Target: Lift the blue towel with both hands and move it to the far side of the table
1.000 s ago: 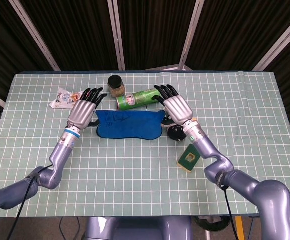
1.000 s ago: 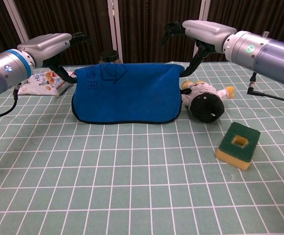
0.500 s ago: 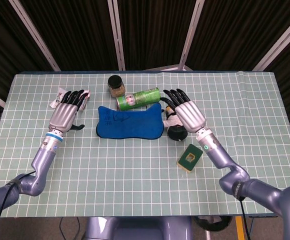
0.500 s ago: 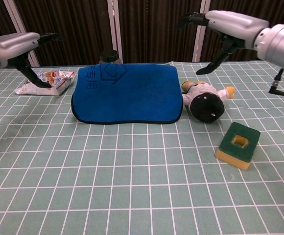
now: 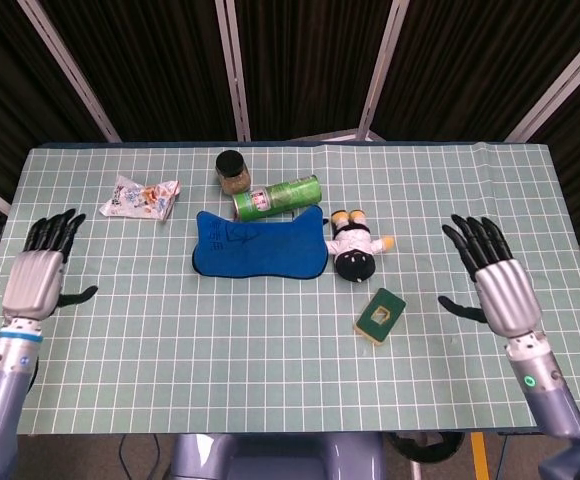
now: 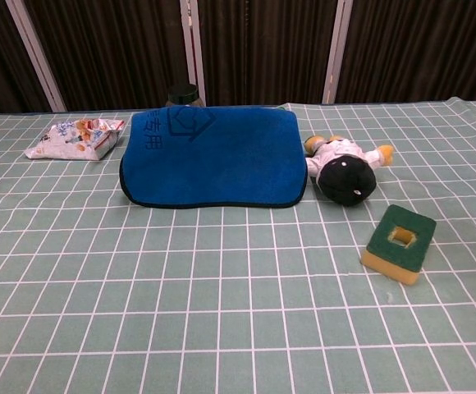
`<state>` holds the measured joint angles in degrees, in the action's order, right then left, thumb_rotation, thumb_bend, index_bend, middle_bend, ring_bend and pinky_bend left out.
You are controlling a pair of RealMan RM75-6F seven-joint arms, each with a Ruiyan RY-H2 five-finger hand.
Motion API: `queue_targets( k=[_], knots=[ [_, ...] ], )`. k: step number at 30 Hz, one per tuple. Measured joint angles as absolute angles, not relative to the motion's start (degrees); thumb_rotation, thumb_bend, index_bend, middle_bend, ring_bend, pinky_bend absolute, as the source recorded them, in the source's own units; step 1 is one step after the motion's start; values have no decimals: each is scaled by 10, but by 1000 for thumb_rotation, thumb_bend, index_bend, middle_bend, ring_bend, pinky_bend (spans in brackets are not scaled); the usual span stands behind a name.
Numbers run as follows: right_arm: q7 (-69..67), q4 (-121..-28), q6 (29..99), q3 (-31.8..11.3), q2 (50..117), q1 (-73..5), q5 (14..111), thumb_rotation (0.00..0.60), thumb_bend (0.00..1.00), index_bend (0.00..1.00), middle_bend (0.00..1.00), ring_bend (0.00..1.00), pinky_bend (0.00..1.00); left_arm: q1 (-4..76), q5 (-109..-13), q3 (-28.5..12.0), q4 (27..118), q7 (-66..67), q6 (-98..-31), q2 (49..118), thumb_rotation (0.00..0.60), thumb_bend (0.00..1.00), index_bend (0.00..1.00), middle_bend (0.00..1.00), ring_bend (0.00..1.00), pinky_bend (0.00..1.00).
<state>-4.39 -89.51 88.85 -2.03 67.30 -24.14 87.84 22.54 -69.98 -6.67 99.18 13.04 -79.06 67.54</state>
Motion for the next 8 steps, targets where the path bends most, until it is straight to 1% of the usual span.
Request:
queue_targets(
  k=[5, 8],
  knots=[
    [-33, -915, 946, 3, 664, -177, 895, 600, 0, 11, 0, 0, 0, 155, -739, -29, 1038, 157, -875, 655, 600, 151, 0, 0, 0, 0],
    [-27, -913, 967, 10, 668, -151, 903, 600, 0, 12, 0, 0, 0, 124, -764, -7, 1056, 174, -906, 651, 600, 151, 0, 0, 0, 0]
  ],
)
